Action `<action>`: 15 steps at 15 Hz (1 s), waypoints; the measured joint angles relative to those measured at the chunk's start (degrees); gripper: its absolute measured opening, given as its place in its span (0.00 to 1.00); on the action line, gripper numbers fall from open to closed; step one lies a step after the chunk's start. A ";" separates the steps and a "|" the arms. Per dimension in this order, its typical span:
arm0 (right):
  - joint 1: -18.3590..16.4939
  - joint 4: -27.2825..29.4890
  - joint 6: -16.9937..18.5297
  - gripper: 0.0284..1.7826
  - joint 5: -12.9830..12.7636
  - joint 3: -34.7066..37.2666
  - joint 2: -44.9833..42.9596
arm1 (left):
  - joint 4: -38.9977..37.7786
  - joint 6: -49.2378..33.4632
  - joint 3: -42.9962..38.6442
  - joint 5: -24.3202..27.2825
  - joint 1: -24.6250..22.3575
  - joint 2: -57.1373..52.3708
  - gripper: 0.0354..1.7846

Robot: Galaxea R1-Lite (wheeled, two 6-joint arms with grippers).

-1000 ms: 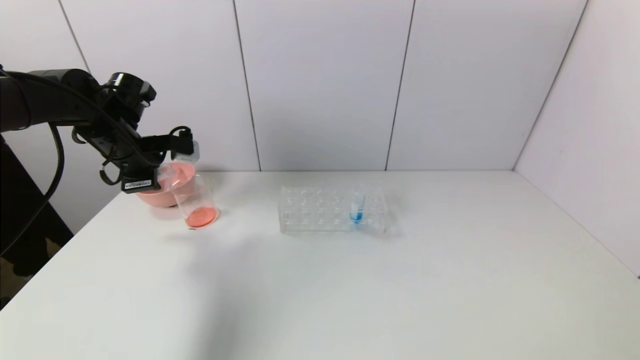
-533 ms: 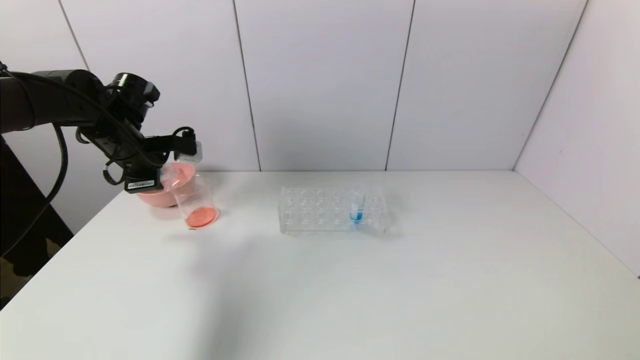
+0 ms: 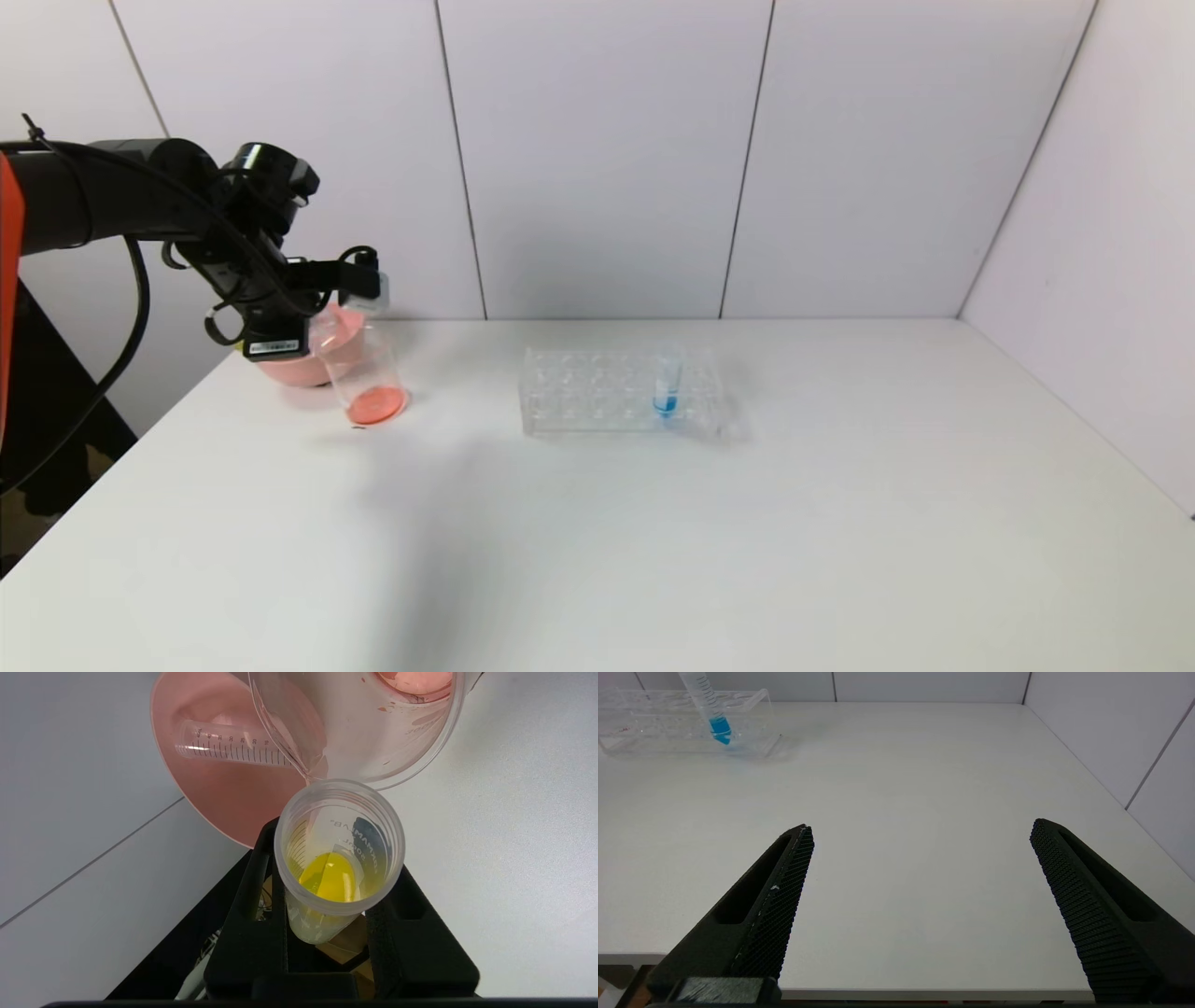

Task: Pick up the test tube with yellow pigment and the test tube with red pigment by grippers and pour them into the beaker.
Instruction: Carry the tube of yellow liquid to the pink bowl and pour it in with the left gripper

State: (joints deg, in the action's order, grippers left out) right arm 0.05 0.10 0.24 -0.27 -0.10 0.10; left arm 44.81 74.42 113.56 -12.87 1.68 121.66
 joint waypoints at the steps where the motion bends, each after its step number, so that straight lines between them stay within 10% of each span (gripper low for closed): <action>1: 0.02 -0.02 0.00 0.95 0.02 0.00 0.00 | -0.02 0.40 0.00 -0.13 0.02 0.09 0.26; 15: 0.02 0.00 0.02 0.95 0.00 0.00 0.00 | -1.01 4.96 0.00 -9.06 1.40 0.33 0.26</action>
State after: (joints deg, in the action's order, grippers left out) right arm 0.07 0.10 0.27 -0.27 -0.10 0.10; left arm 43.80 79.39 113.56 -21.93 3.08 121.99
